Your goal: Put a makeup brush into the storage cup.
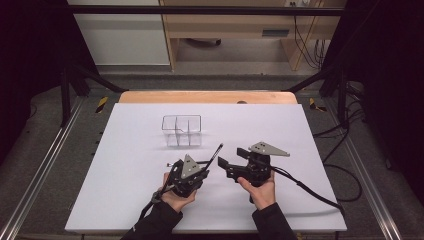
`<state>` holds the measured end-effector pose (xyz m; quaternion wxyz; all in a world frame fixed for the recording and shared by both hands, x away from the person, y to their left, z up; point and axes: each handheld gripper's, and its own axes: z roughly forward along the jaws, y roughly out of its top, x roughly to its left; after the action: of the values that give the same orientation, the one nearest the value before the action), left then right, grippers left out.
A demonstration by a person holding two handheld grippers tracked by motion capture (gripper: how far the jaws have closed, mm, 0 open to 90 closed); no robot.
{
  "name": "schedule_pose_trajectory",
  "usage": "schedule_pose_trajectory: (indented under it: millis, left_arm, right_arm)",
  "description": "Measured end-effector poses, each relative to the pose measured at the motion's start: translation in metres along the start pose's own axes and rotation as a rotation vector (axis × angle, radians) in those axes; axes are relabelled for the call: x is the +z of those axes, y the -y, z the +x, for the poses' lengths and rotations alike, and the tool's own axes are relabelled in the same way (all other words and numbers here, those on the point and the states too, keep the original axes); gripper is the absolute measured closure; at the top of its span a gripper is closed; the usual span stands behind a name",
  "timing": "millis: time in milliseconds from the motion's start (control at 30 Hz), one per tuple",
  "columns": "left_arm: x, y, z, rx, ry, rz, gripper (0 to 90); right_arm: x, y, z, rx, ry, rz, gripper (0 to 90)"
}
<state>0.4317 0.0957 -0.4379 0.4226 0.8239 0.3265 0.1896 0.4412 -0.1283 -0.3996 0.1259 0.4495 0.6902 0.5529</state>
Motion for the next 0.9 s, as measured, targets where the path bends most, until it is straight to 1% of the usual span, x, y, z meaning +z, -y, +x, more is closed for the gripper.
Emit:
schedule_pose_trajectory:
  millis: [367, 600, 800, 900]
  left_arm:
    - [0.003, -0.004, -0.009, -0.002, -0.001, -0.016, 82.9]
    - [0.004, -0.006, -0.015, -0.01, -0.004, -0.027, 82.9]
    - [0.005, -0.008, -0.019, -0.016, 0.0, -0.026, 82.9]
    - [0.006, -0.008, -0.022, -0.017, 0.005, -0.023, 82.9]
  right_arm:
    - [0.006, 0.004, 0.002, 0.041, -0.01, 0.003, 26.4]
    - [0.008, 0.004, 0.002, 0.07, -0.009, -0.004, 34.0]
    - [0.009, 0.005, 0.003, 0.083, -0.012, -0.01, 41.4]
    - [0.01, 0.005, 0.002, 0.087, -0.015, -0.003, 44.0]
